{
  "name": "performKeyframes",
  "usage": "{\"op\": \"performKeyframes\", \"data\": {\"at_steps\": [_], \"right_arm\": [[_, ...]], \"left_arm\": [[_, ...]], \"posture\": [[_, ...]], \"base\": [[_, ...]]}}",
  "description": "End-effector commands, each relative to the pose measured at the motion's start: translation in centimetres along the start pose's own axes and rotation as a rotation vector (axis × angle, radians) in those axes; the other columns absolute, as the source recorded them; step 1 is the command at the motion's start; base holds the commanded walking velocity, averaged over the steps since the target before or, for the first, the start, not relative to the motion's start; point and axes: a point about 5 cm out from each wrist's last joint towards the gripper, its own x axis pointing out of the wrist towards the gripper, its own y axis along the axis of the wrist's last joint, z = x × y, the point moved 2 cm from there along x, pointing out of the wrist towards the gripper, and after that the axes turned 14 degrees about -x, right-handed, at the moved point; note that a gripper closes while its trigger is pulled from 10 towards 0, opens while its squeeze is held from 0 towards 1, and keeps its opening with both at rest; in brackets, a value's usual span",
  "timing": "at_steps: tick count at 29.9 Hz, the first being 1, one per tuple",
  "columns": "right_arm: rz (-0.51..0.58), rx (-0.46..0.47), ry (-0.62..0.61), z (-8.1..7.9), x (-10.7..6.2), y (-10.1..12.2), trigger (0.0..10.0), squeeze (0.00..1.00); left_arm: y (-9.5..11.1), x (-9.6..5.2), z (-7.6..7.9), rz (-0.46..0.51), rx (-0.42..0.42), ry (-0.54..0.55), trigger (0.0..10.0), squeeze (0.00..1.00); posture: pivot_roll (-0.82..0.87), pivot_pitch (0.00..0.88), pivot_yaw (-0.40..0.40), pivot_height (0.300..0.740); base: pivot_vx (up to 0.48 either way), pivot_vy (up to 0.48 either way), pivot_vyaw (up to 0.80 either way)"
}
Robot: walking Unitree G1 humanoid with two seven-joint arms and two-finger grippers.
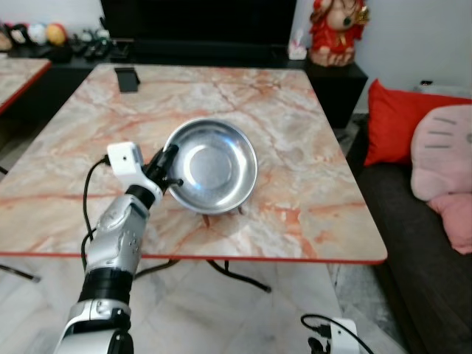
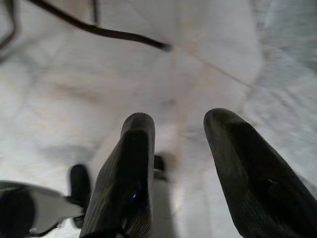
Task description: Setting the table
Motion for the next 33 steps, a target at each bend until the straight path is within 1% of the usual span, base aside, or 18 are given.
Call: {"op": "performKeyframes", "data": {"at_steps": [1, 2, 3, 7, 10, 11, 12, 13, 14, 15, 16, 18, 19, 20, 23, 25, 27, 33], "right_arm": [[-0.012, -0.001, -0.009, 0.5, -0.1, -0.3, 10.0, 0.00], [-0.013, -0.002, -0.008, 0.5, -0.1, -0.3, 10.0, 0.00], [-0.013, -0.003, -0.007, 0.5, -0.1, -0.3, 10.0, 0.00], [-0.014, -0.003, -0.007, 0.5, -0.1, -0.3, 10.0, 0.00], [-0.015, -0.005, -0.005, 0.5, -0.1, -0.3, 10.0, 0.00], [-0.015, -0.005, -0.004, 0.5, -0.1, -0.3, 10.0, 0.00], [-0.016, -0.006, -0.004, 0.5, -0.1, -0.3, 10.0, 0.00], [-0.016, -0.007, -0.003, 0.5, -0.1, -0.3, 10.0, 0.00], [-0.017, -0.010, -0.002, 0.5, -0.1, -0.3, 10.0, 0.00], [-0.017, -0.010, -0.002, 0.5, -0.1, -0.3, 10.0, 0.00], [-0.017, -0.010, -0.002, 0.5, -0.1, -0.3, 10.0, 0.00], [-0.017, -0.010, -0.003, 0.5, -0.1, -0.3, 10.0, 0.00], [-0.016, -0.011, -0.004, 0.5, -0.1, -0.3, 10.0, 0.00], [-0.016, -0.011, -0.004, 0.5, -0.1, -0.3, 10.0, 0.00], [-0.017, -0.014, -0.004, 0.5, -0.1, -0.3, 10.0, 0.00], [-0.017, -0.014, -0.003, 0.5, -0.1, -0.3, 10.0, 0.00], [-0.016, -0.013, -0.003, 0.5, -0.1, -0.3, 10.0, 0.00], [-0.018, -0.011, -0.002, 0.5, -0.1, -0.3, 10.0, 0.00]], "left_arm": [[0.3, 0.2, 0.1, 0.008, 0.005, 0.000, 10.0, 0.00], [0.3, 0.2, -0.1, 0.003, 0.015, 0.006, 10.0, 0.00], [0.4, 0.1, -0.6, -0.017, 0.043, 0.029, 10.0, 0.00], [0.4, 0.0, -1.1, -0.038, 0.049, 0.041, 10.0, 0.00], [-0.2, -0.3, -1.9, -0.110, 0.069, 0.067, 10.0, 0.00], [-0.7, -0.5, -2.5, -0.140, 0.061, 0.102, 10.0, 0.00], [-1.4, -0.7, -3.2, -0.172, 0.017, 0.153, 10.0, 0.00], [-1.7, -0.8, -3.5, -0.185, -0.025, 0.179, 10.0, 0.00], [-2.1, -0.9, -3.7, -0.178, -0.084, 0.203, 10.0, 0.00], [-2.1, -0.9, -3.7, -0.178, -0.084, 0.203, 10.0, 0.00], [-2.3, -1.0, -3.7, -0.170, -0.122, 0.216, 10.0, 0.00], [-2.4, -1.0, -3.8, -0.169, -0.156, 0.234, 10.0, 0.00], [-2.5, -1.0, -3.9, -0.170, -0.158, 0.245, 10.0, 0.00], [-2.5, -1.1, -4.1, -0.176, -0.140, 0.257, 10.0, 0.00], [-2.6, -1.0, -4.3, -0.157, -0.176, 0.281, 10.0, 0.00], [-2.6, -1.0, -4.3, -0.162, -0.174, 0.287, 10.0, 0.00], [-2.7, -1.0, -4.4, -0.167, -0.192, 0.300, 10.0, 0.00], [-3.9, -1.2, -4.3, -0.234, -0.227, 0.309, 10.0, 0.00]], "posture": [[0.08, 0.000, -0.033, 0.740], [0.08, 0.000, -0.033, 0.740], [0.08, 0.000, -0.033, 0.740], [0.08, 0.000, -0.033, 0.740], [0.08, 0.000, -0.035, 0.740], [0.08, 0.000, -0.036, 0.740], [0.08, 0.000, -0.038, 0.740], [0.08, 0.000, -0.037, 0.740], [0.08, 0.000, -0.037, 0.740], [0.08, 0.000, -0.037, 0.740], [0.08, 0.000, -0.037, 0.740], [0.08, 0.000, -0.037, 0.740], [0.08, 0.000, -0.038, 0.740], [0.08, 0.000, -0.038, 0.740], [0.08, 0.000, -0.039, 0.740], [0.08, 0.000, -0.038, 0.740], [0.08, 0.000, -0.037, 0.740], [0.08, 0.000, -0.037, 0.740]], "base": [[0.000, 0.000, 0.00], [0.000, 0.000, 0.00], [0.000, 0.000, 0.00], [0.000, 0.000, 0.00], [0.000, 0.000, 0.00], [0.000, 0.000, 0.00], [0.000, 0.000, 0.00], [0.000, 0.000, 0.00], [0.000, 0.000, 0.00], [0.000, 0.000, 0.00], [0.000, 0.000, 0.00], [0.000, 0.000, 0.00], [0.000, 0.000, 0.00], [0.000, 0.000, 0.00], [0.000, 0.000, 0.00], [0.000, 0.000, 0.00], [0.000, 0.000, 0.00], [0.000, 0.000, 0.00]]}}
